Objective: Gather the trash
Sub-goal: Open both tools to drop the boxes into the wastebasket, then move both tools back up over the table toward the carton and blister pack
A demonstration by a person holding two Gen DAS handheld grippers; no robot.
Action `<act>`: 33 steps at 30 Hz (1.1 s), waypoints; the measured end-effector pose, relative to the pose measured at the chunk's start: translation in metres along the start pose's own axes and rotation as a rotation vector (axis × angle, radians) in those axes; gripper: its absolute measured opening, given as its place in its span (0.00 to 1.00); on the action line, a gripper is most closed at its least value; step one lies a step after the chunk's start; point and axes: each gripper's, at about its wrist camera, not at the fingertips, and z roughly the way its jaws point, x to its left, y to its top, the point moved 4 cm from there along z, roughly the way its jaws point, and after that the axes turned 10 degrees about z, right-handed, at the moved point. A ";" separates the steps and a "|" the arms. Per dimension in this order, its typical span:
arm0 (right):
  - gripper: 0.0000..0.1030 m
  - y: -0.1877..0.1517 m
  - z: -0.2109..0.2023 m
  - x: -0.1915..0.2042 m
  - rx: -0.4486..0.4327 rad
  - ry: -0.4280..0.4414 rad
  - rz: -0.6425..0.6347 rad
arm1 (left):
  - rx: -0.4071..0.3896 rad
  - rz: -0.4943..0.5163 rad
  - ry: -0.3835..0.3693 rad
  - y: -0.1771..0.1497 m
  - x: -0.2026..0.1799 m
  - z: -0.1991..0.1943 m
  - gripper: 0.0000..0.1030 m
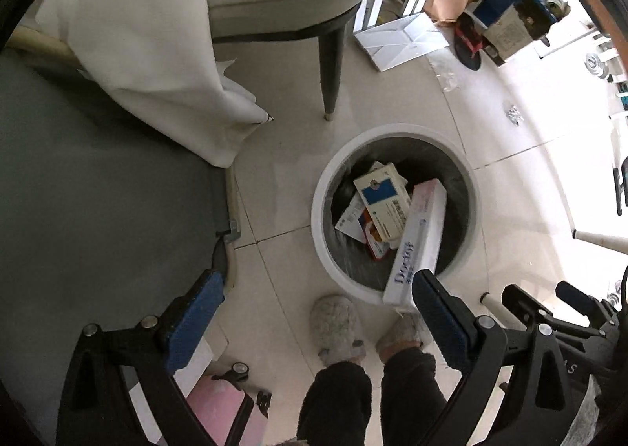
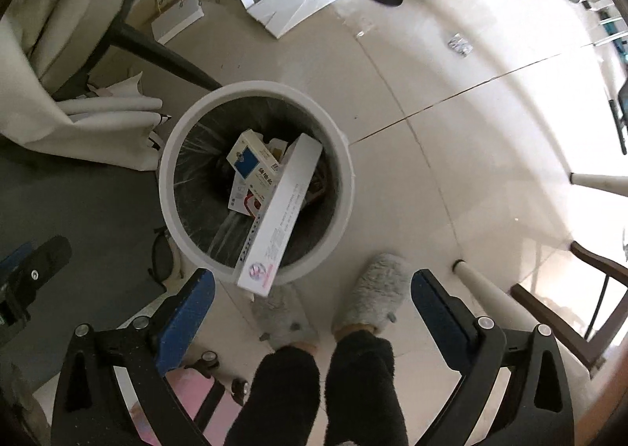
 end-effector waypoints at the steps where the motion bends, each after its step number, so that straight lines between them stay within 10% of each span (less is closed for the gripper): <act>1: 0.98 -0.003 -0.009 -0.002 -0.009 0.001 0.000 | -0.004 0.002 -0.001 -0.002 -0.003 -0.006 0.96; 33: 0.98 -0.099 -0.383 -0.032 -0.197 0.220 0.090 | -0.232 0.058 -0.040 -0.065 -0.030 -0.339 0.96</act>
